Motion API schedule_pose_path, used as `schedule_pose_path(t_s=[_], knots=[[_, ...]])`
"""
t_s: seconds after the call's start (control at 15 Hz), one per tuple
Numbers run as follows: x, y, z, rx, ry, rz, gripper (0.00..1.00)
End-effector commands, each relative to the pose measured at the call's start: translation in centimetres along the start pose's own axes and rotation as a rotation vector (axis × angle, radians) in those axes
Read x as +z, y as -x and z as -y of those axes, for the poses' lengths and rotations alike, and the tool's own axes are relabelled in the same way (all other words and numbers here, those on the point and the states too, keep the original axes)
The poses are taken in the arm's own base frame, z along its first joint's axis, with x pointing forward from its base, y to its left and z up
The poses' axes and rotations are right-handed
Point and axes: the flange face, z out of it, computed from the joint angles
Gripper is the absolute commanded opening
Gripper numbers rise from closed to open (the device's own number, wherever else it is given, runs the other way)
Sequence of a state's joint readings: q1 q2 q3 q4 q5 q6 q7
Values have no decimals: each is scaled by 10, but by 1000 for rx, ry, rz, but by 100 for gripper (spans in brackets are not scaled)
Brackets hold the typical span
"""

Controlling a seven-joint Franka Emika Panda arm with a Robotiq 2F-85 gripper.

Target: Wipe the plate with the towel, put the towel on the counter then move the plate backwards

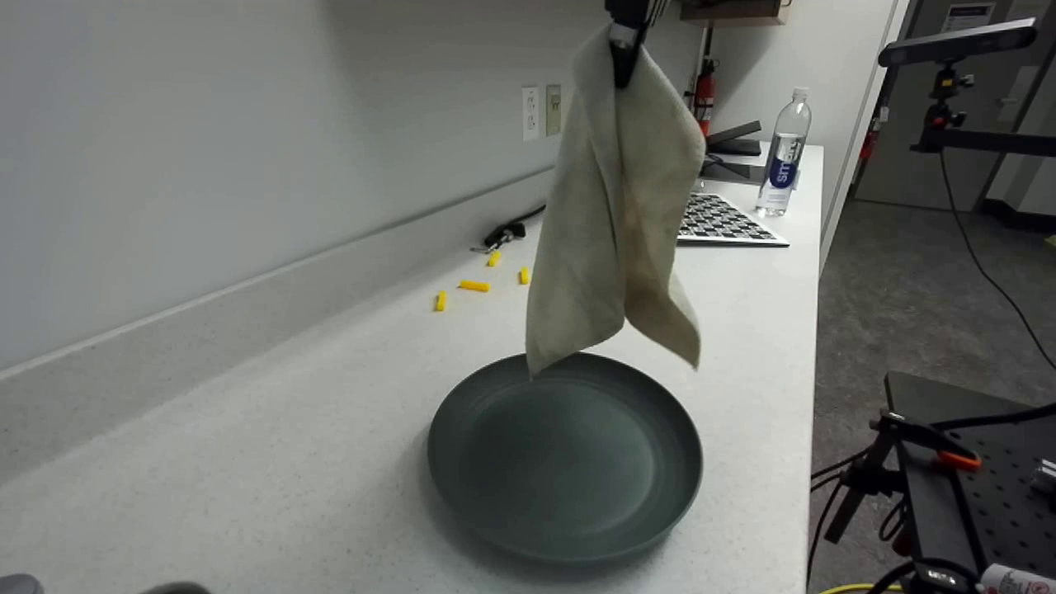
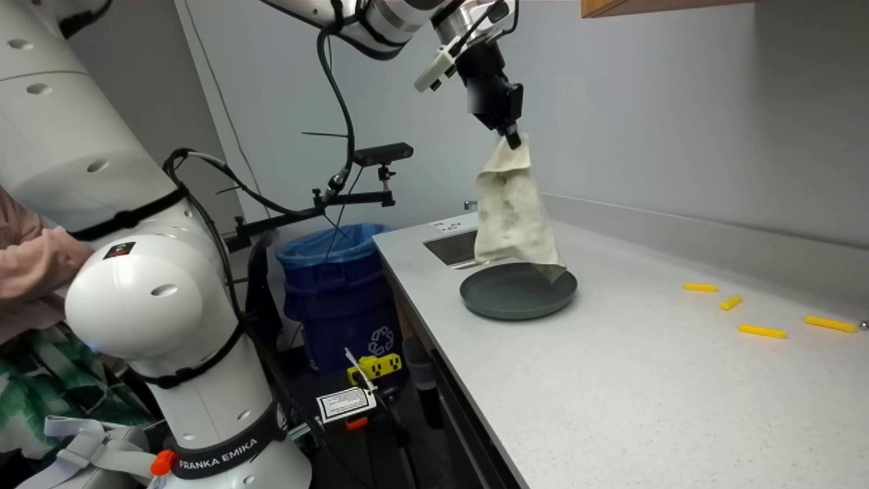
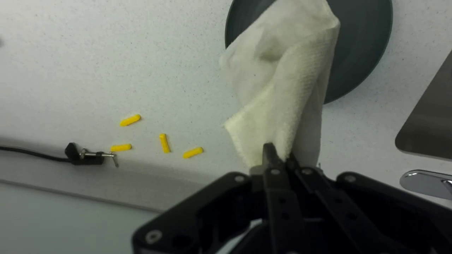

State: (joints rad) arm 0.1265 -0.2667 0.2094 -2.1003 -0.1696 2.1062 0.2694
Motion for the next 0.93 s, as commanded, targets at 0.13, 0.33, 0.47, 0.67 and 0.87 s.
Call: schedule_pose_path(t_s=[0.13,0.33,0.47,0.67,0.87], knots=[[-25,-4,5,-17,-4,-26,1],[-19,1,10,-10,-27,87,1],[-16,2,13,-4,-21,98,1],[-2,4,20,2,-48,112,1],[15,2,27,12,-53,120,1]])
